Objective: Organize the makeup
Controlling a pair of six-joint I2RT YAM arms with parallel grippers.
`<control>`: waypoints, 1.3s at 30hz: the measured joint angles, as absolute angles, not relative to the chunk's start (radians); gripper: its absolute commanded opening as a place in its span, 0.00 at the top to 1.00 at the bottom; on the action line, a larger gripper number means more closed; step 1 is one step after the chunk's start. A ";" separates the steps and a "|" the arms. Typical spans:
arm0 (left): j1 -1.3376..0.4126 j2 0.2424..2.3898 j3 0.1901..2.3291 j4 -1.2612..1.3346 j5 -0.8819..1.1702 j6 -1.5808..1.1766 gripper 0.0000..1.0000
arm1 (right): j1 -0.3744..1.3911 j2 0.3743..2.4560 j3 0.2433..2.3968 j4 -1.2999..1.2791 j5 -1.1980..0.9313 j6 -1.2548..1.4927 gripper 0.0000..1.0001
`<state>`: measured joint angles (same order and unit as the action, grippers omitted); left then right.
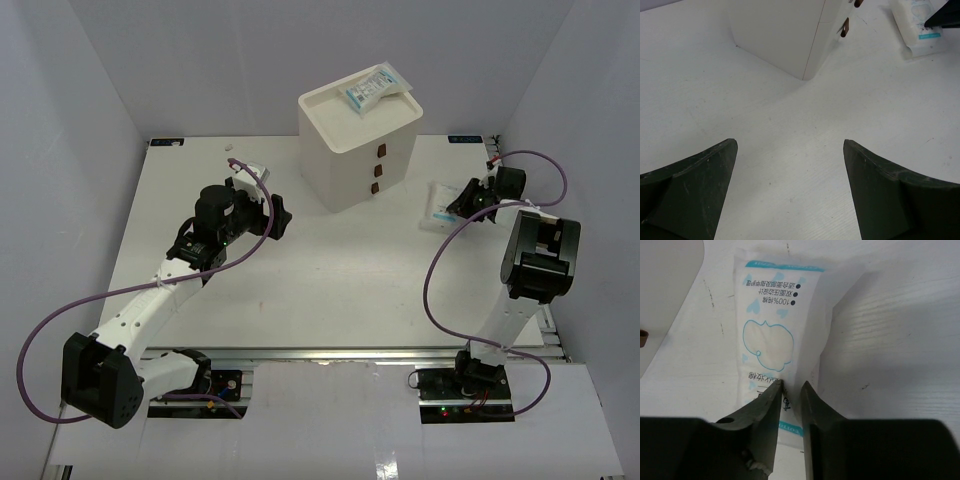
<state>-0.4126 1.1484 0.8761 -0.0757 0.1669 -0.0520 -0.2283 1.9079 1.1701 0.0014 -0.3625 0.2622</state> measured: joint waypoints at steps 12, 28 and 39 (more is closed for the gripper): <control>-0.413 1.148 0.876 -0.075 0.169 -0.053 0.02 | -0.289 1.641 0.896 0.078 -0.531 0.283 0.92; -0.413 1.137 0.876 -0.075 0.170 -0.053 0.02 | -0.063 1.113 0.794 0.139 -0.725 0.159 0.92; -0.413 1.137 0.876 -0.075 0.156 -0.052 0.02 | 0.166 1.358 1.262 0.132 -0.570 0.106 0.92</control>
